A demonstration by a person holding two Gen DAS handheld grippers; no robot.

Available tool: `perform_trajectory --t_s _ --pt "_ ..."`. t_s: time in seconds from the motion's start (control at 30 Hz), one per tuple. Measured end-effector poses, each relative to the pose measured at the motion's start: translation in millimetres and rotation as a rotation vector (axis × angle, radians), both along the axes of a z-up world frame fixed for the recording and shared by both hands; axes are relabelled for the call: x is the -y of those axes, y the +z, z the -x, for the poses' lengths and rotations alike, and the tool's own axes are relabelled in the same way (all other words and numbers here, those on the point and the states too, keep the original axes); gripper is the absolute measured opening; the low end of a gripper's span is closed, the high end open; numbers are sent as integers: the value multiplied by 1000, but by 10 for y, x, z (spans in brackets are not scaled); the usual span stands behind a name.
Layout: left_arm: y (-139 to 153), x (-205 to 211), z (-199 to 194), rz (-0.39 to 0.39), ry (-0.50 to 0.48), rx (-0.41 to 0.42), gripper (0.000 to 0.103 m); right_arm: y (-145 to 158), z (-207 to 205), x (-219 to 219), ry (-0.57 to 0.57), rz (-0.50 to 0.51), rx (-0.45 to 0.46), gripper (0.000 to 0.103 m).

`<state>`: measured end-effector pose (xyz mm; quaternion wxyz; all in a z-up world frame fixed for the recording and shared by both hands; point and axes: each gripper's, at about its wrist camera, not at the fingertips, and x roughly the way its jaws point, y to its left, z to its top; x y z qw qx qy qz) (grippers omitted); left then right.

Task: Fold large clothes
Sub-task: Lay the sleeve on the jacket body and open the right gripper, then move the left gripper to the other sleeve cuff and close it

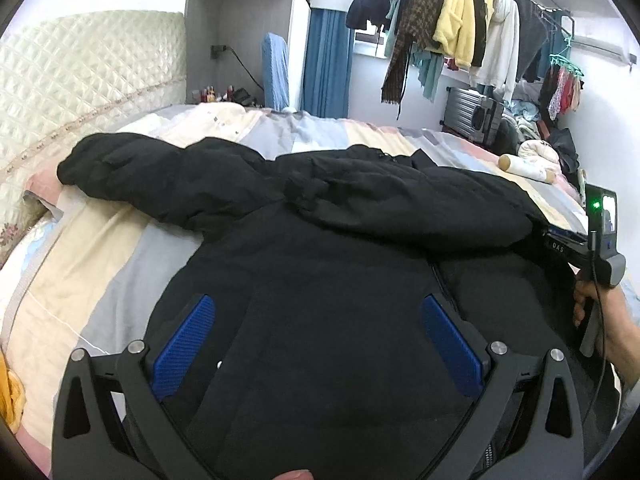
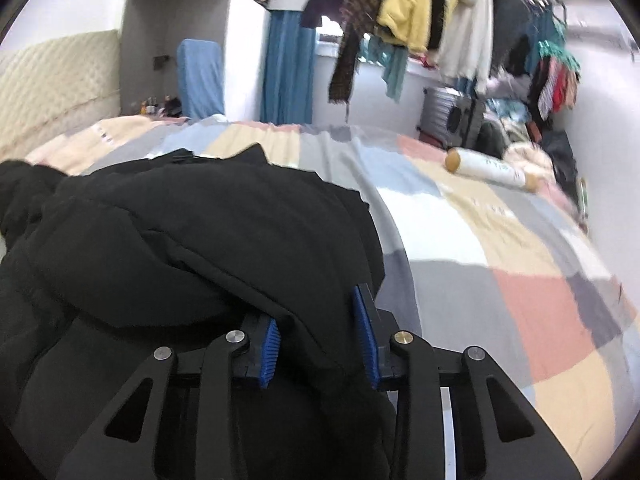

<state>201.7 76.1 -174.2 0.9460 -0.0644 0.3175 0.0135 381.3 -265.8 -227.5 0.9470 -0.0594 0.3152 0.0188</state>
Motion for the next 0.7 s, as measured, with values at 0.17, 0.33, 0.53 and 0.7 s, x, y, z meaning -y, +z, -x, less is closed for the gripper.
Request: perform_trajectory --t_s 0.17,0.33,0.53,0.7 --pt "74 -15 53 39 -5 7 103 -112 -112 159 -41 -66 -74 30" --pt "193 29 141 21 0 30 103 58 19 165 -25 -126 -93 36" --pt "346 89 303 37 -14 70 103 366 397 -19 21 -137 -72 43" --pt "481 155 441 43 -23 111 103 723 826 -211 83 -219 -27 43"
